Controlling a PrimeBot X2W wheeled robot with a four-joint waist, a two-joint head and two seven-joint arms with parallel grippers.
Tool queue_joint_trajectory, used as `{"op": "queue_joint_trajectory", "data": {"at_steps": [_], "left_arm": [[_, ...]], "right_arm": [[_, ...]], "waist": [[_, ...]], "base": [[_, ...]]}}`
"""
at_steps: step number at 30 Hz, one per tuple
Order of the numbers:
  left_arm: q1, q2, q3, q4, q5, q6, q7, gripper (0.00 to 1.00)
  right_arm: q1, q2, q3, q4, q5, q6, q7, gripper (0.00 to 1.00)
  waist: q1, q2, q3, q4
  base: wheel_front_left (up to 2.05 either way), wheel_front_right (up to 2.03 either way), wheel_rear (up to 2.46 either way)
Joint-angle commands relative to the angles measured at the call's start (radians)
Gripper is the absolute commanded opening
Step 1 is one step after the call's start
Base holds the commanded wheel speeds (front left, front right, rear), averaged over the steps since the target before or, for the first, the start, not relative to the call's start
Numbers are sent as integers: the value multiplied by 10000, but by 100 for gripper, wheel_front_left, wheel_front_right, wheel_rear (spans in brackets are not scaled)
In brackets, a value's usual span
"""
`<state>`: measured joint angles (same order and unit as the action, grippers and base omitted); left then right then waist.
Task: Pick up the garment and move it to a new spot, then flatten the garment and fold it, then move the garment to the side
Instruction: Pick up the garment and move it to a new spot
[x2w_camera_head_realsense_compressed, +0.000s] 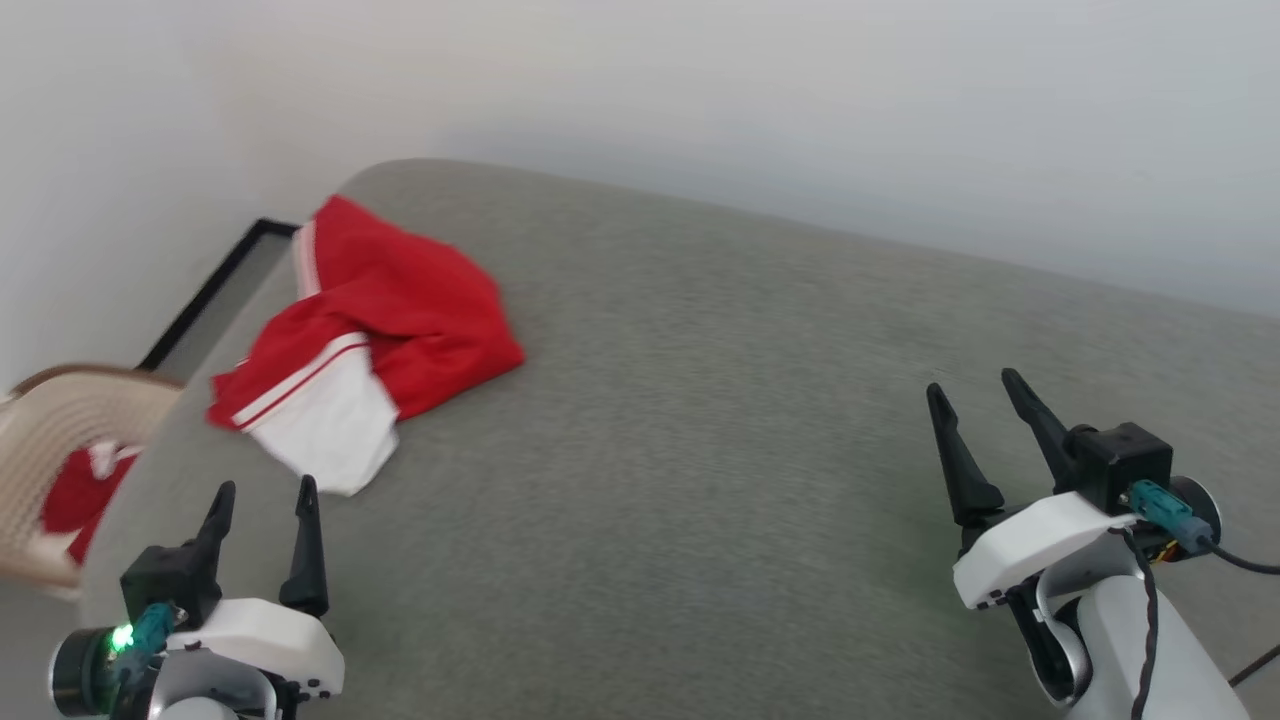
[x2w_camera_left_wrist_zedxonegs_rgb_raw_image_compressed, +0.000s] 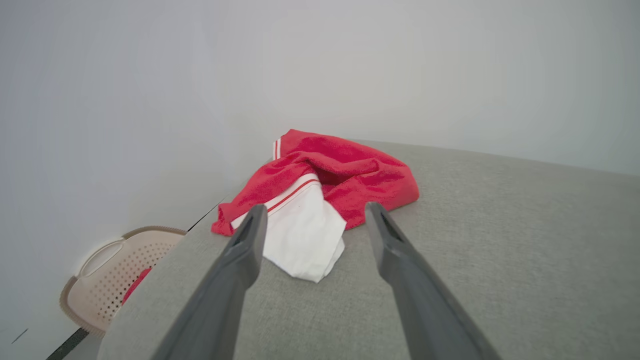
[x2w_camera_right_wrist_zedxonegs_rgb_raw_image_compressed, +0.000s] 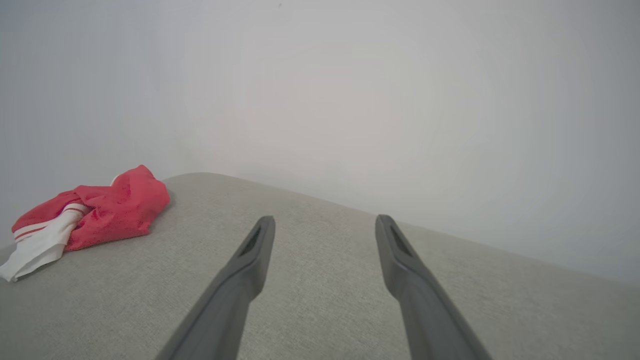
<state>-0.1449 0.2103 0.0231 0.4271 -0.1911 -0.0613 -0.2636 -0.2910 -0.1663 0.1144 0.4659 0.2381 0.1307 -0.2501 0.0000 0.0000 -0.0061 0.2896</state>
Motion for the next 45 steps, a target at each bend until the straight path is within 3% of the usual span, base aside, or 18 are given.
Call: {"op": "queue_joint_trajectory", "data": {"at_steps": [1,11,20,26,36,39,41,45], "left_arm": [[156,-72,64,-97,-3,67,-18,100],[828,-526,432,-598,-270,198,-16,100],[1345,-896,783,-1274,-229,231,-16,100],[955,-878,476,-1145,-15,-60,-15,100],[-2352,453,17,219,-669,-630,264,100],[-3645,909,56,1027,-1488,-687,667,100],[-4383,1538,-299,1603,-1732,-695,991,100],[-5594,2443,-933,2627,-3213,-693,2026,100]], "right_arm": [[-112,42,63,68,70,1,-82,100],[-123,387,650,331,257,1,-154,100],[-659,388,1304,512,400,1,-162,100],[-534,277,1109,466,437,1,-162,100],[-1283,26,1165,147,27,1,-110,100],[-1585,30,1186,40,-47,1,-94,100],[-1756,53,1212,21,-54,1,-97,100],[-2102,112,1224,-110,-117,1,-113,100]], "waist": [[0,0,55,710],[0,0,21,2308],[0,0,286,2417],[0,0,380,2354],[0,0,2083,644],[0,0,2672,49],[0,0,3011,-340],[0,0,3618,-1026]], "base": [[0,0,0],[0,0,0],[0,0,0],[0,0,0],[0,0,0],[0,0,0],[0,0,0],[0,0,0]]}}
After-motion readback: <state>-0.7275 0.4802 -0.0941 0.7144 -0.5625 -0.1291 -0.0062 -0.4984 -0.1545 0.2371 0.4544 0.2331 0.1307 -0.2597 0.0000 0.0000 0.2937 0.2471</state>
